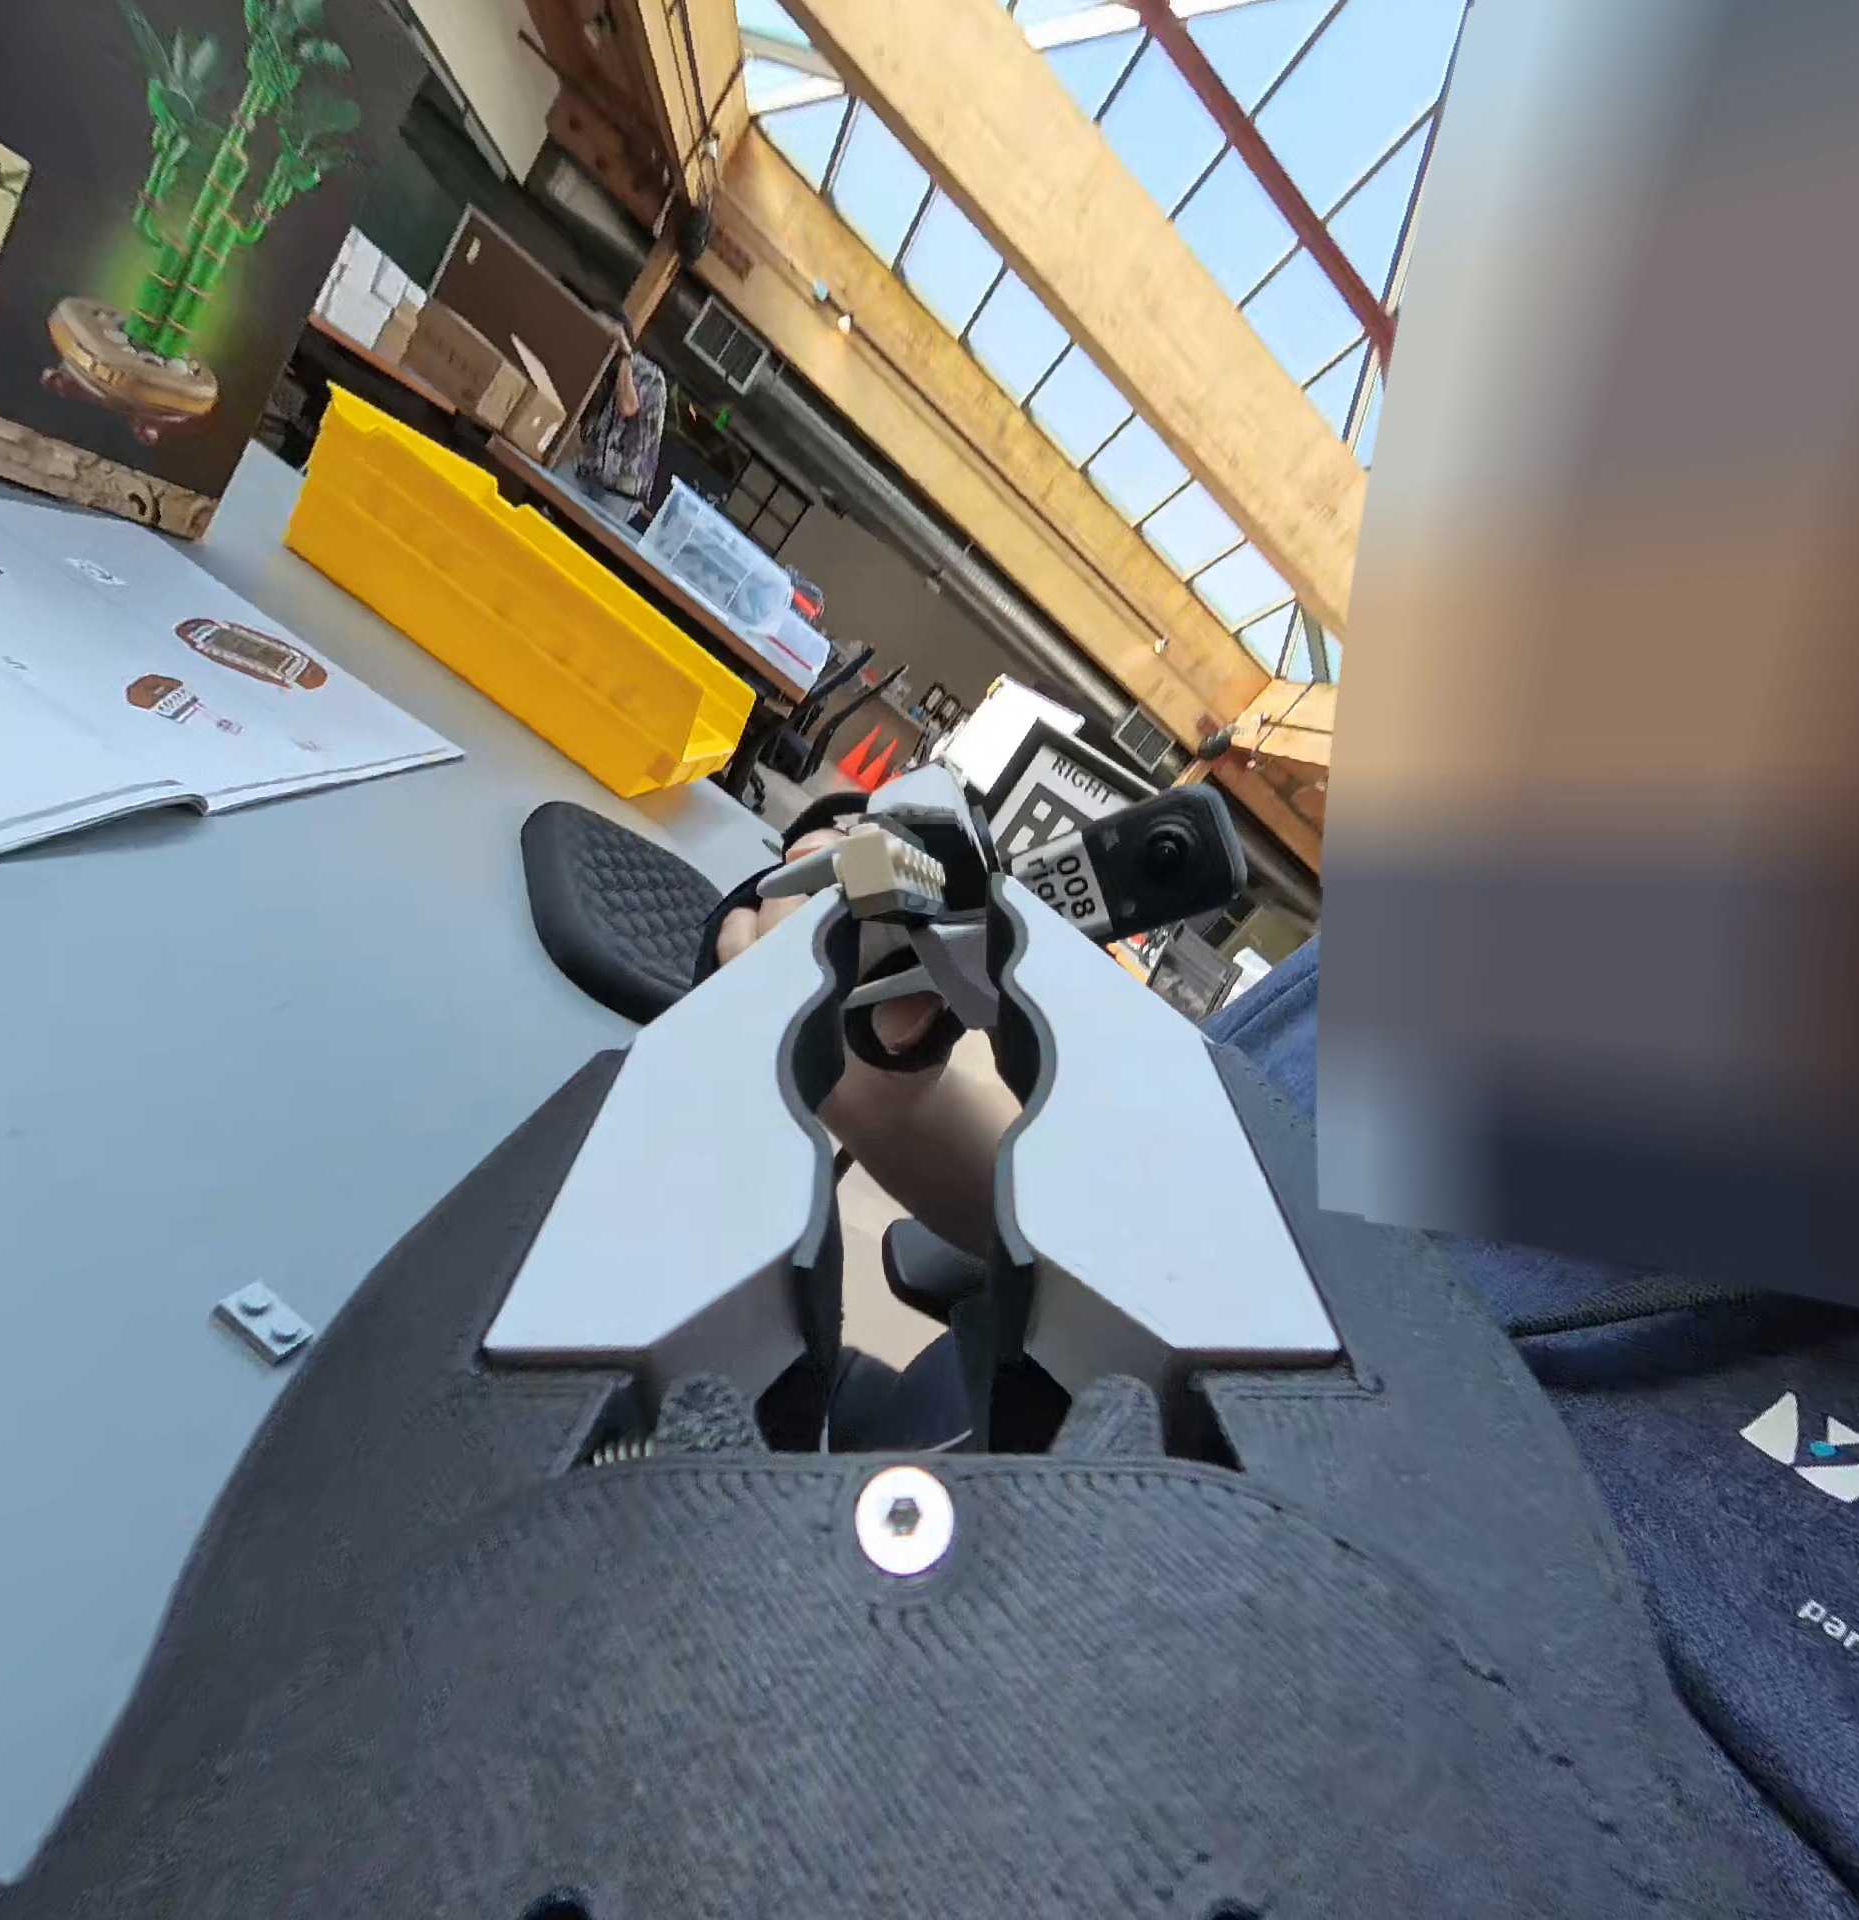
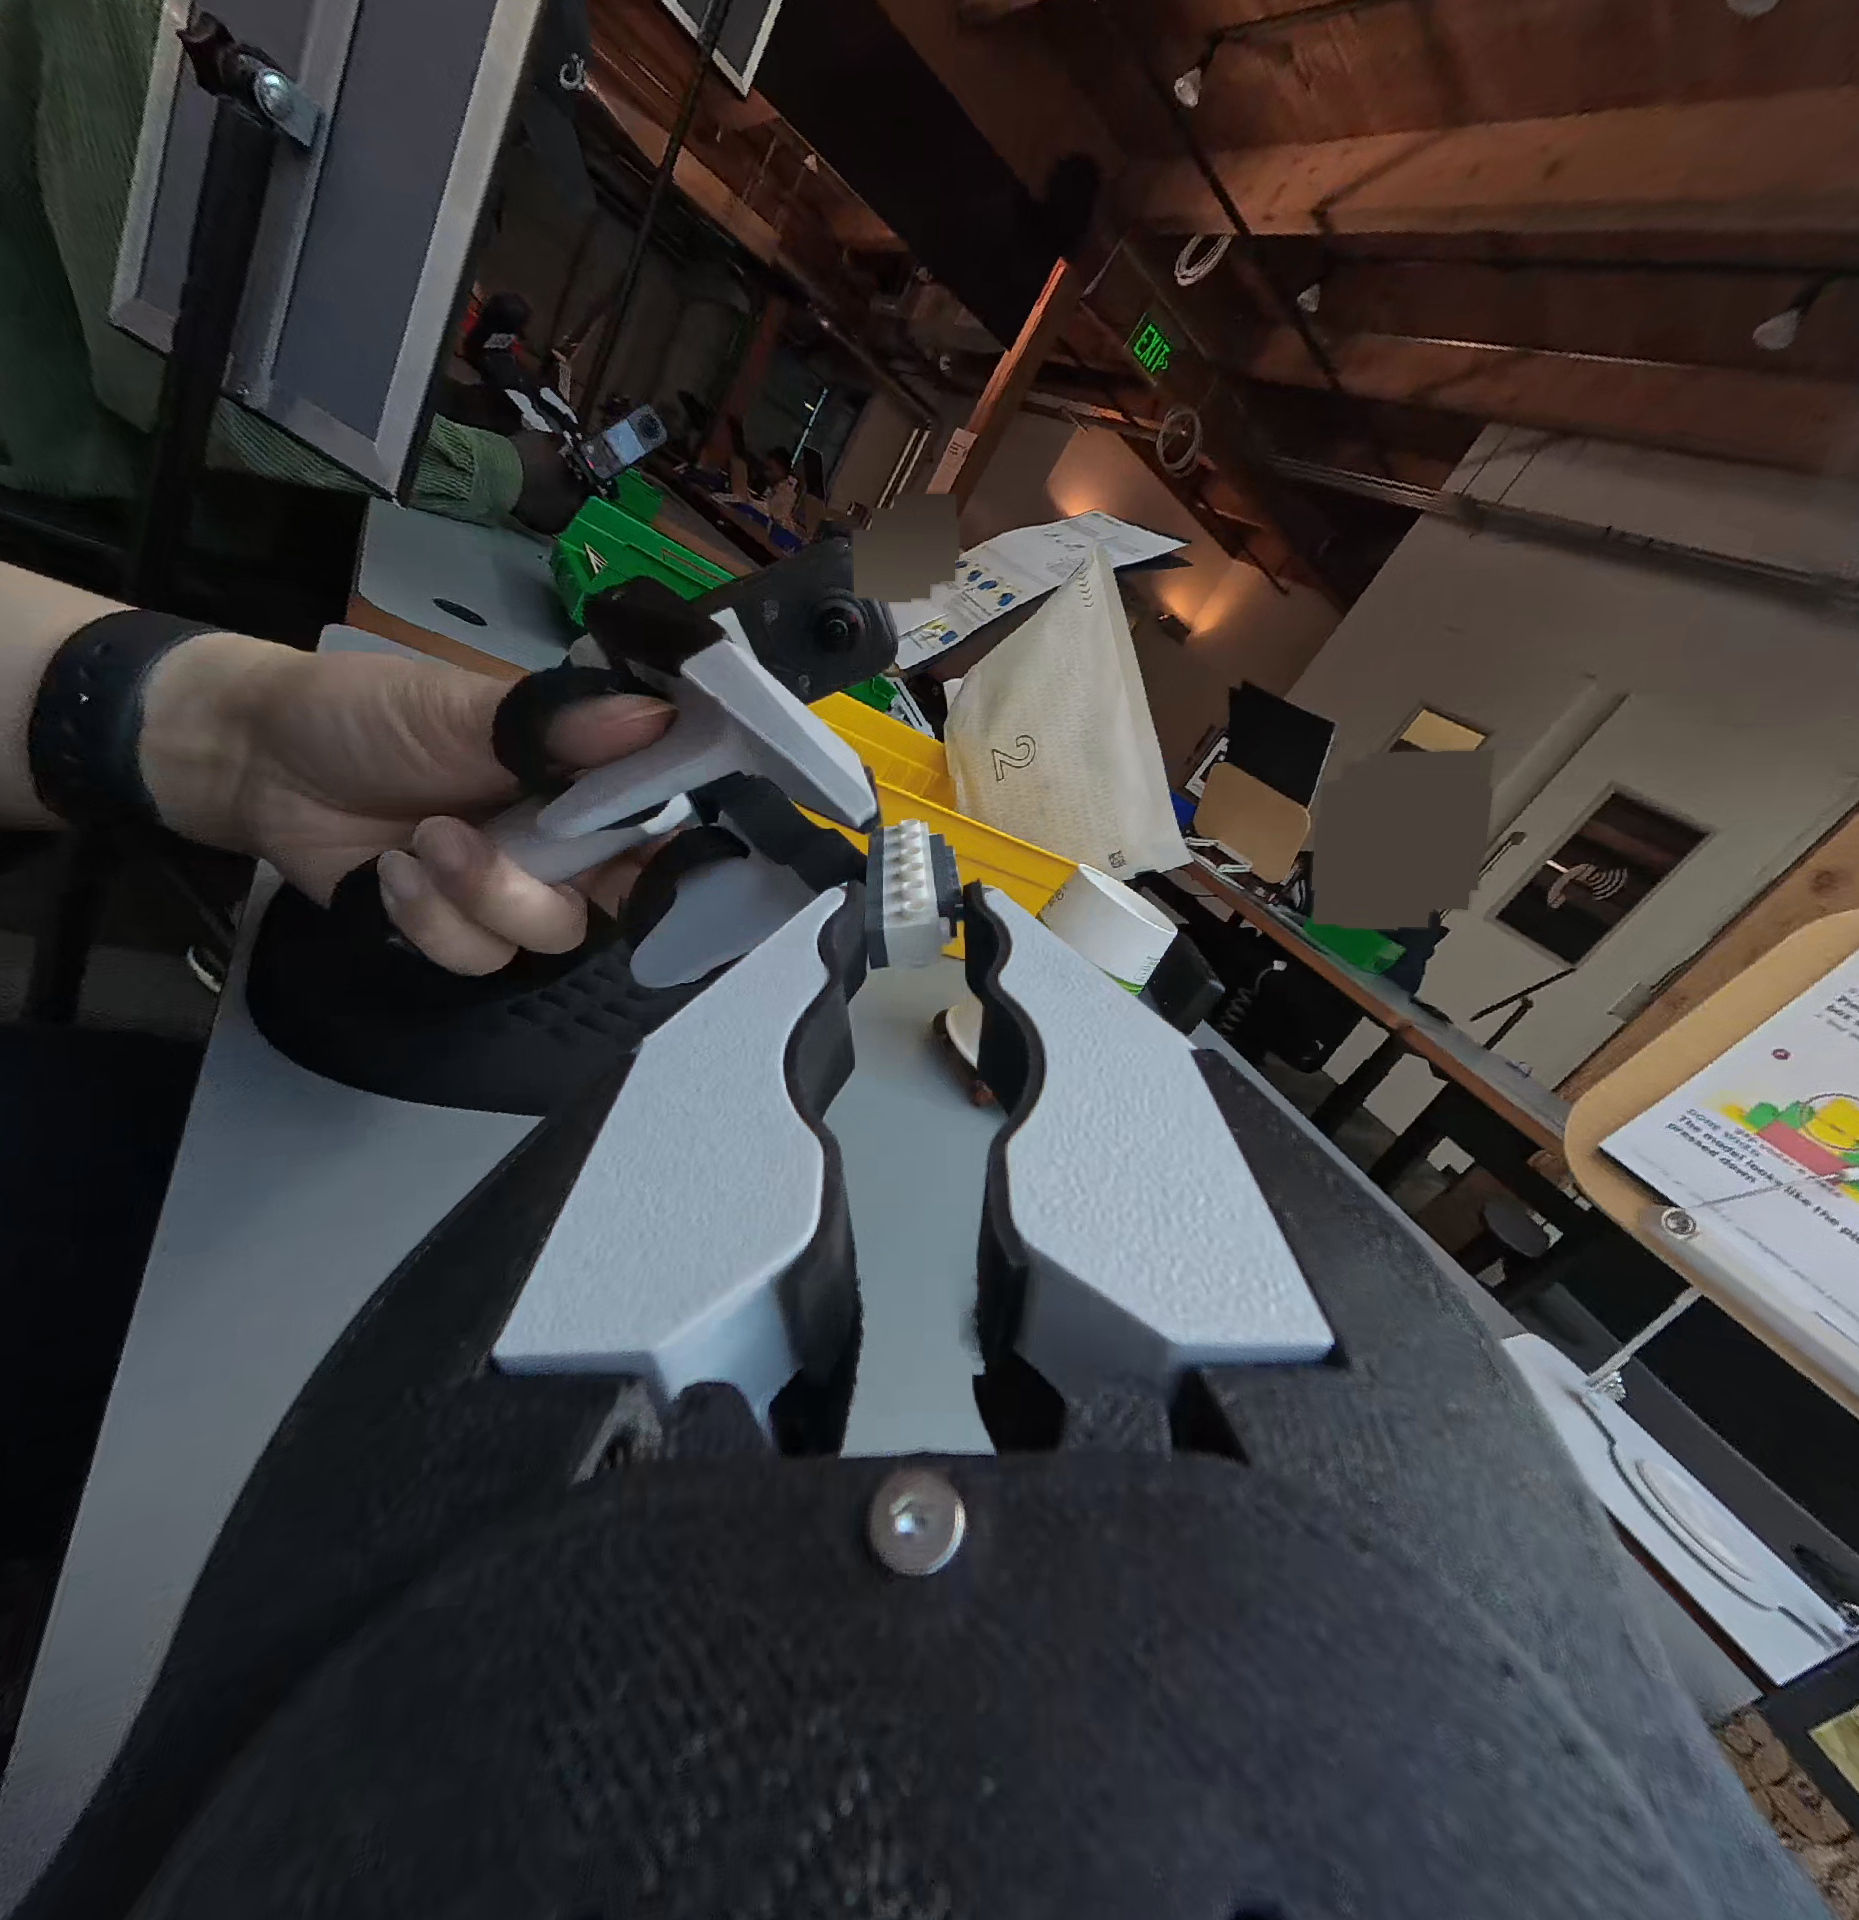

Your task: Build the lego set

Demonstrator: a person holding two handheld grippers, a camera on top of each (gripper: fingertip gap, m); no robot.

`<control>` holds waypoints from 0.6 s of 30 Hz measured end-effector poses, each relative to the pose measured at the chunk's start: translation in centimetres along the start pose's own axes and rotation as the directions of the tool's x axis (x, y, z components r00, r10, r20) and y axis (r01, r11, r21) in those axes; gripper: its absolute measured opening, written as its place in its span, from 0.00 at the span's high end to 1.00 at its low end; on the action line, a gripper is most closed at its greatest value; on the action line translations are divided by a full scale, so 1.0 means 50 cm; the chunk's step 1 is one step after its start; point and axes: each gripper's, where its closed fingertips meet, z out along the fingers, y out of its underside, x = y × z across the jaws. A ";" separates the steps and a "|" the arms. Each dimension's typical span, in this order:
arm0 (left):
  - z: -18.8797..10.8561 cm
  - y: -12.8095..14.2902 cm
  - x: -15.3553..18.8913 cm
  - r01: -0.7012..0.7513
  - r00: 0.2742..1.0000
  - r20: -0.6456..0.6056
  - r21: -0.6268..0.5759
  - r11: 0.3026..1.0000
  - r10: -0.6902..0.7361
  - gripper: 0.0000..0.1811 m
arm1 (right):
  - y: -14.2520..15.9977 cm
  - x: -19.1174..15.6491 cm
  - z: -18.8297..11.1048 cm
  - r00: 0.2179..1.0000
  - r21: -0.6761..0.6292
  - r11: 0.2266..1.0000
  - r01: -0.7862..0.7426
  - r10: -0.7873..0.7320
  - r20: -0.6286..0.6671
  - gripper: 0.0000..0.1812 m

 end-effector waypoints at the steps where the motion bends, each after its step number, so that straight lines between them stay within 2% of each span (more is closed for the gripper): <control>1: 0.000 -0.006 0.002 0.010 1.000 -0.010 0.047 0.999 -0.010 0.91 | -0.006 -0.002 0.004 0.999 0.017 0.999 0.027 -0.027 -0.018 0.91; 2: -0.001 -0.010 0.001 0.010 1.000 -0.005 0.088 0.996 -0.010 0.95 | -0.010 -0.002 0.007 0.996 0.024 0.997 0.070 -0.069 -0.047 0.91; 6: -0.015 -0.026 -0.001 0.021 1.000 0.000 0.208 0.978 -0.022 0.95 | -0.006 -0.005 0.023 0.973 -0.004 0.980 0.198 -0.197 -0.119 0.91; 9: -0.048 -0.039 -0.019 -0.049 0.994 0.111 0.212 0.976 0.026 0.95 | 0.015 -0.006 0.033 0.996 -0.024 0.996 0.082 -0.083 -0.032 0.86; 10: -0.068 -0.050 -0.025 -0.067 0.988 0.150 0.208 0.976 0.036 0.96 | 0.031 0.000 0.033 0.999 -0.054 0.998 0.015 -0.013 0.029 0.87; 11: -0.090 -0.060 -0.030 -0.072 0.983 0.182 0.196 0.978 0.036 0.95 | 0.068 0.001 0.034 0.990 -0.149 0.986 -0.075 0.092 0.111 0.87; 13: -0.132 -0.068 -0.046 -0.080 0.964 0.264 0.142 0.987 0.040 0.95 | 0.163 -0.005 0.023 0.928 -0.405 0.897 -0.177 0.289 0.234 0.86; 15: -0.165 -0.065 -0.062 -0.089 0.932 0.358 0.078 0.993 0.055 0.95 | 0.246 -0.014 0.003 0.874 -0.628 0.759 -0.174 0.412 0.256 0.85; 17: -0.188 -0.067 -0.068 -0.102 0.905 0.420 0.056 0.993 0.069 0.95 | 0.272 -0.055 -0.006 0.813 -0.718 0.680 -0.148 0.497 0.303 0.88; 18: -0.194 -0.067 -0.068 -0.092 0.900 0.431 0.056 0.994 0.059 0.95 | 0.289 -0.056 0.000 0.824 -0.761 0.628 -0.164 0.512 0.244 0.92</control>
